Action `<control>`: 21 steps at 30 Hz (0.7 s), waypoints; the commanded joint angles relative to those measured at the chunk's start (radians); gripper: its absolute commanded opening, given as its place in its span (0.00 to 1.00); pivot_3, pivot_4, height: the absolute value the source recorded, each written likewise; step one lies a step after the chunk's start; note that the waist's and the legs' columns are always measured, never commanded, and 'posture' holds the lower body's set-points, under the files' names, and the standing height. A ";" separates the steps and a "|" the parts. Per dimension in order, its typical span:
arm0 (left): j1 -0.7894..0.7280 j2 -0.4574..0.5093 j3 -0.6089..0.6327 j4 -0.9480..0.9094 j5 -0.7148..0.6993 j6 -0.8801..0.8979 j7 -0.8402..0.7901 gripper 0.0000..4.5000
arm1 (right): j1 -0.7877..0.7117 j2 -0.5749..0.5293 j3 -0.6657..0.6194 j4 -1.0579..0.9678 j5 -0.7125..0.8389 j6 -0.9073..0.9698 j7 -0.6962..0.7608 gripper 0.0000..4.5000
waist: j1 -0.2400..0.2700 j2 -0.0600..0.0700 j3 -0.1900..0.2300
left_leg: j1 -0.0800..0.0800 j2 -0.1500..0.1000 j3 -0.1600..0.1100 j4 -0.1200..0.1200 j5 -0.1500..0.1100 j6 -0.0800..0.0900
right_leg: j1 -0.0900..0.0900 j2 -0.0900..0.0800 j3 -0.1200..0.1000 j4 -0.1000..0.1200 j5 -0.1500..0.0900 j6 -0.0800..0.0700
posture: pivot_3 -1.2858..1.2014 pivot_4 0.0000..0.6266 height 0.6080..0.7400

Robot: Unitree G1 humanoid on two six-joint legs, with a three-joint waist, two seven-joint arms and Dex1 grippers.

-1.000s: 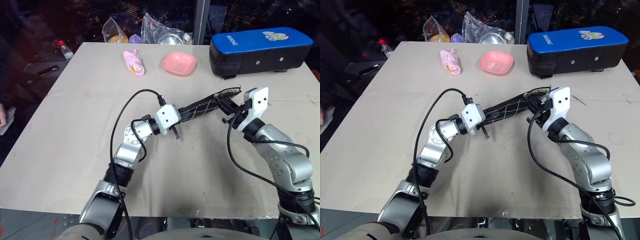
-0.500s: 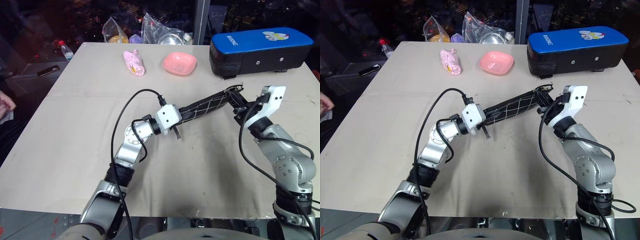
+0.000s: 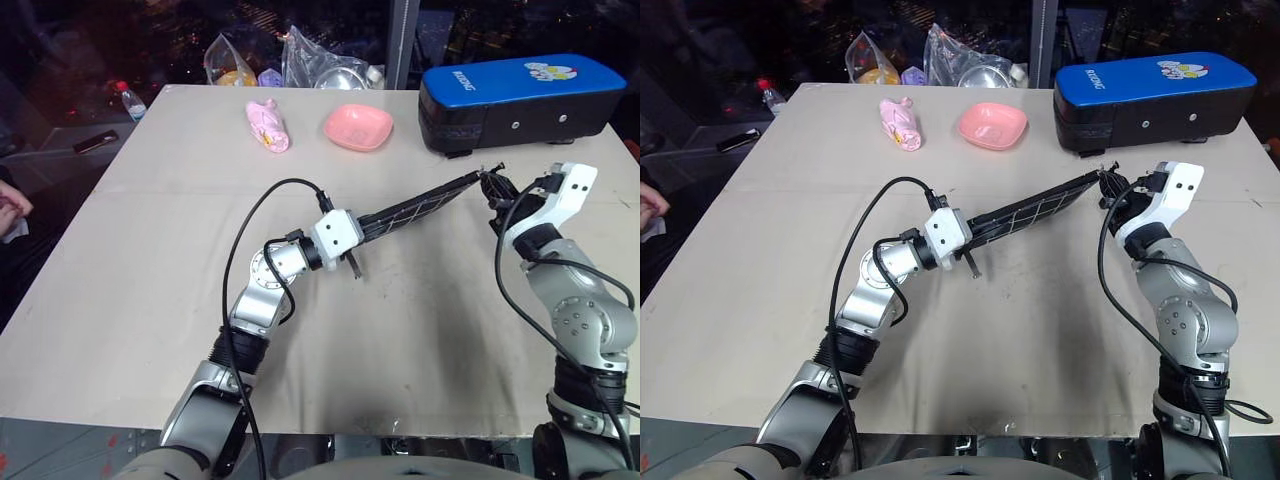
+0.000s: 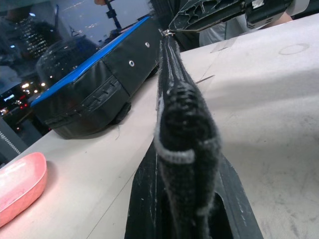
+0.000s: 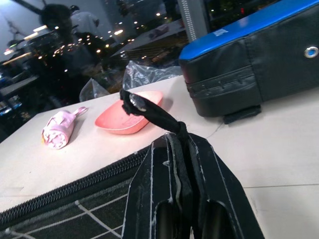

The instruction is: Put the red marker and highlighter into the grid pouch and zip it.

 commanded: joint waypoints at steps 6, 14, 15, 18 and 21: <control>-0.092 0.081 0.072 0.110 0.098 -0.138 0.137 0.00 | 0.140 -0.161 0.043 -0.075 -0.017 -0.020 0.230 0.91 | -0.003 0.000 0.000 | 0.000 0.000 0.000 0.000 -0.002 0.004 | 0.000 0.000 0.000 0.001 0.000 0.000 | 0.52 0.24 0.82; -0.034 0.203 0.003 0.182 0.115 -0.231 -0.001 0.22 | 0.277 -0.222 0.030 0.064 -0.135 -0.250 0.434 1.00 | -0.002 0.000 0.000 | 0.001 0.000 0.001 0.000 0.000 0.000 | 0.000 0.001 0.000 -0.001 0.000 0.000 | 0.52 0.24 0.82; -0.016 0.210 0.008 0.184 0.112 -0.219 0.000 0.33 | 0.291 -0.236 0.028 0.097 -0.163 -0.292 0.461 1.00 | -0.003 0.000 0.000 | 0.001 0.000 0.001 0.000 0.000 0.000 | 0.000 0.001 0.001 0.000 0.000 0.000 | 0.52 0.24 0.82; 0.051 0.212 0.042 0.132 0.012 -0.119 -0.047 0.64 | 0.316 -0.267 0.015 0.171 -0.187 -0.389 0.559 1.00 | -0.003 0.000 0.000 | 0.001 0.000 0.001 0.000 0.000 0.001 | 0.000 0.001 0.001 0.000 0.000 0.000 | 0.52 0.24 0.82; 0.169 0.203 0.103 -0.008 -0.193 0.086 -0.106 0.98 | 0.327 -0.303 0.014 0.230 -0.183 -0.446 0.669 1.00 | -0.006 0.000 0.000 | 0.002 0.000 0.001 0.000 -0.001 0.001 | 0.000 0.000 0.001 0.001 0.000 0.000 | 0.52 0.24 0.82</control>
